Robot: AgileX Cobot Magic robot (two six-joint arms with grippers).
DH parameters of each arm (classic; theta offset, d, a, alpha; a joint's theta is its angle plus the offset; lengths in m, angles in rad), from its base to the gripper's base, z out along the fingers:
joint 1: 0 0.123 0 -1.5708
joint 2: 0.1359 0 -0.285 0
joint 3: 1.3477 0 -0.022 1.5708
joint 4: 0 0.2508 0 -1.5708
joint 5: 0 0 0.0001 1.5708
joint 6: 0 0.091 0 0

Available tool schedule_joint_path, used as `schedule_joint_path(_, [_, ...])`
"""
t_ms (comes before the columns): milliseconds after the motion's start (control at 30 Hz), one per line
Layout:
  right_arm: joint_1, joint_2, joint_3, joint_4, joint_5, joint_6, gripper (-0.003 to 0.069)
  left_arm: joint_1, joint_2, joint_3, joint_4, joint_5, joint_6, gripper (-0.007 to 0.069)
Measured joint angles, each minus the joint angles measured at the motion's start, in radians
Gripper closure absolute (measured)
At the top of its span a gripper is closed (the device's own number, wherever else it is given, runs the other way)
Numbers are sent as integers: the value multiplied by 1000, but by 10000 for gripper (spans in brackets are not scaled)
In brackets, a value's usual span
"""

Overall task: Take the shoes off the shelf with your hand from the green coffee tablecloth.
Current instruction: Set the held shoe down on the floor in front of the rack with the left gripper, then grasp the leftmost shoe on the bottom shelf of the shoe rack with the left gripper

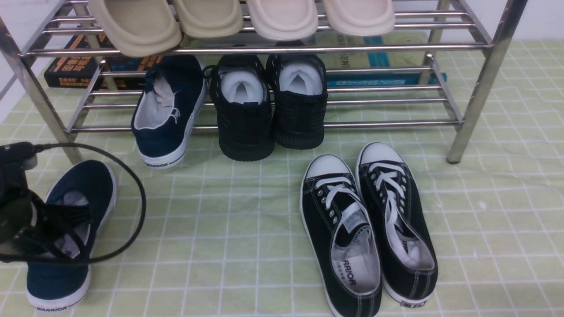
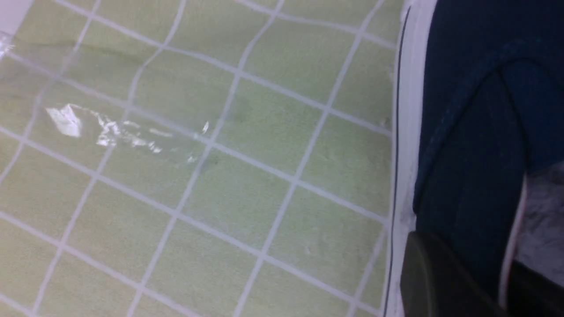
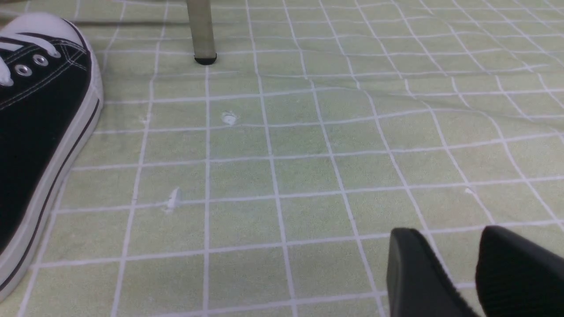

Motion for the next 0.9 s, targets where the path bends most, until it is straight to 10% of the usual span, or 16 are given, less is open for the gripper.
schedule_joint_path(500, [0, 0, 0, 0, 0, 0, 421, 0, 60, -2, 54, 40, -34, 528])
schedule_joint_path(900, [0, 0, 0, 0, 0, 0, 421, 0, -130, -250, -143, 343, 189, 226])
